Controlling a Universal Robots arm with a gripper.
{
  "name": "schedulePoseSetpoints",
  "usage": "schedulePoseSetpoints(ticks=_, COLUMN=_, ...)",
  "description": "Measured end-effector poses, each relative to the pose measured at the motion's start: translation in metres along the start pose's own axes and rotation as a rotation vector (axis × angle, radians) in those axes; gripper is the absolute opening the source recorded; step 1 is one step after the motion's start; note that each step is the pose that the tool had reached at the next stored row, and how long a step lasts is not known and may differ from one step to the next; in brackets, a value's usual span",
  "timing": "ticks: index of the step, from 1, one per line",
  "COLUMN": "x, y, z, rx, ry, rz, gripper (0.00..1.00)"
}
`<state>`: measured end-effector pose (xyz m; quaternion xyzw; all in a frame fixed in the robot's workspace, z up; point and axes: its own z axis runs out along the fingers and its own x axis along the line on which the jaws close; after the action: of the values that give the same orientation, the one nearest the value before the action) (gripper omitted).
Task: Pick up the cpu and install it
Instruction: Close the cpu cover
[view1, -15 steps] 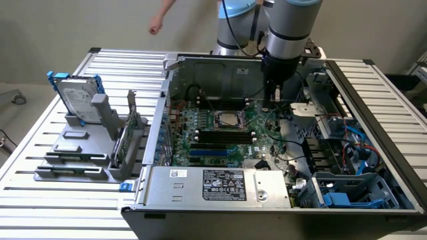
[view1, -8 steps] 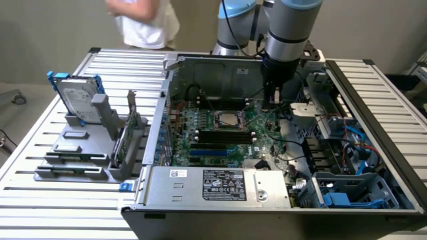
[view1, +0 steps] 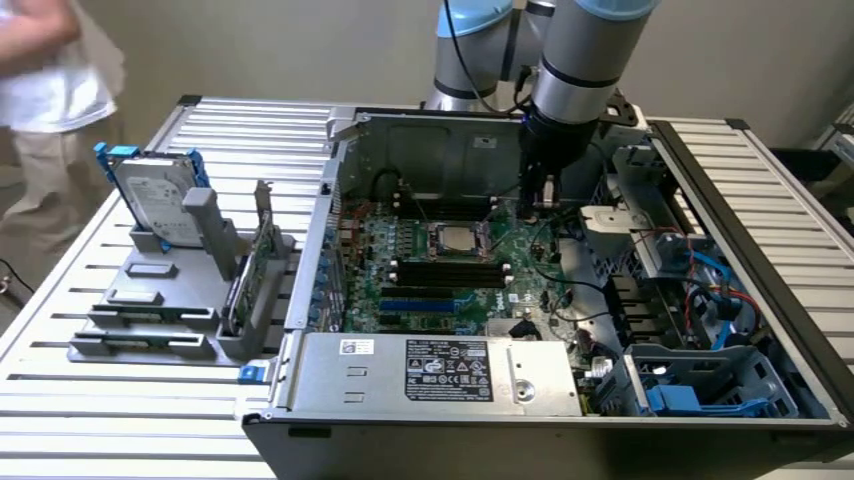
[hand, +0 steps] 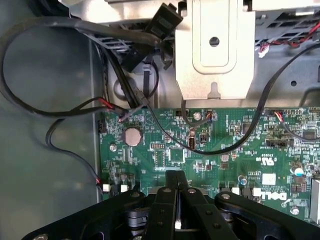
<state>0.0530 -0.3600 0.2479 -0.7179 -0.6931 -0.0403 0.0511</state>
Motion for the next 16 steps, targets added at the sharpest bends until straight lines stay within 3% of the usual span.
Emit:
schedulePoseSetpoints(ticks=4, x=0.0002, y=0.0, z=-0.0011, rx=0.0337, ry=-0.0011, rz=0.004, gripper=0.11)
schedulePoseSetpoints(ticks=12, x=0.0001, y=-0.0036, z=-0.0017, rx=0.0852, ry=-0.0029, rz=0.011, gripper=0.11)
schedulePoseSetpoints(ticks=16, x=0.0, y=-0.0073, z=-0.0017, rx=0.1176, ry=-0.0041, rz=0.015, gripper=0.11)
